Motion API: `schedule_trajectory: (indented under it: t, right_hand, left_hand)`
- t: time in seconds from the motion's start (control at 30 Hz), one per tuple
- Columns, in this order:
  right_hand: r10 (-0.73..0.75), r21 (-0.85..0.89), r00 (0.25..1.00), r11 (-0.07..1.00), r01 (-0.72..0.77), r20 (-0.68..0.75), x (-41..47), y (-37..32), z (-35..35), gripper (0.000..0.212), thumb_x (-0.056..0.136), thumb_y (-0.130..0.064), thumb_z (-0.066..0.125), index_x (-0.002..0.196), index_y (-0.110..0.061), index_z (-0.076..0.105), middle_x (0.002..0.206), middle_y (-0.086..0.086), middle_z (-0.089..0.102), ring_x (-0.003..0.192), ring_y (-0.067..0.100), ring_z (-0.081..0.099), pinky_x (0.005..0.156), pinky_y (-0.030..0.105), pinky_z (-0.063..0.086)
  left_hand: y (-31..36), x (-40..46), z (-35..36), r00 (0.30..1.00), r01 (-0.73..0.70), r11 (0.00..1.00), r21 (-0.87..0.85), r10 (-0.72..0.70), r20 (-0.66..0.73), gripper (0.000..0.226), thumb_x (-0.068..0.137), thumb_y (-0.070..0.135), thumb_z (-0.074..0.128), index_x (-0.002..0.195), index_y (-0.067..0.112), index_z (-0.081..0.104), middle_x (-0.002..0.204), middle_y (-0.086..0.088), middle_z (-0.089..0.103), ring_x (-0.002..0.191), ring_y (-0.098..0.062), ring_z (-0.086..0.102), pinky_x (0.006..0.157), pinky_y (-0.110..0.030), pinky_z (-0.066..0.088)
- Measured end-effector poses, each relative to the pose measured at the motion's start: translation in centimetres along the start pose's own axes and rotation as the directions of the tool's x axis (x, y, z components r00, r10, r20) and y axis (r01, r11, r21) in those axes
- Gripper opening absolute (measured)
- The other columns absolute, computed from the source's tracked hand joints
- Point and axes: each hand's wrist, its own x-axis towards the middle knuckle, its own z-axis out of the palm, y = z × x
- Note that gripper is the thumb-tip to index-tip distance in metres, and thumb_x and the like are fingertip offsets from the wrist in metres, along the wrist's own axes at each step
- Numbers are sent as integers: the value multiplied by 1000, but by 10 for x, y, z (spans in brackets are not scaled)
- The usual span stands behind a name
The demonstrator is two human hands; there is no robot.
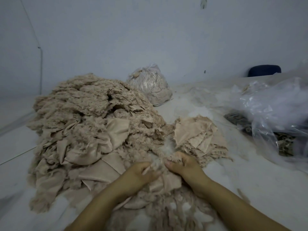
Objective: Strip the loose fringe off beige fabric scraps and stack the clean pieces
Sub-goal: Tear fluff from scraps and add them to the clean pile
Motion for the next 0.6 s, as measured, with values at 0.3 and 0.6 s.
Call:
schedule_trajectory:
  t: [0.3, 0.6]
  right_hand:
    - [-19, -64, 1000, 998, 18, -17, 0, 6, -6, 21, 83, -7, 70, 72, -6, 53, 63, 1, 51, 59, 11, 52, 55, 21, 42]
    - [-50, -62, 992, 997, 43, -117, 2, 8, 1, 16, 89, -15, 66, 79, -4, 61, 70, 11, 57, 62, 22, 51, 57, 29, 42]
  left_hand:
    - [3, 25, 15, 941, -11, 762, -647, -211, -264, 21, 95, -3, 42, 79, 7, 52, 55, -5, 55, 40, -10, 45, 41, -18, 38]
    - [4, 15, 25, 971, 12, 879, -477, -125, -205, 14, 71, 31, 70, 73, 17, 73, 70, -2, 69, 56, -10, 63, 47, -19, 47]
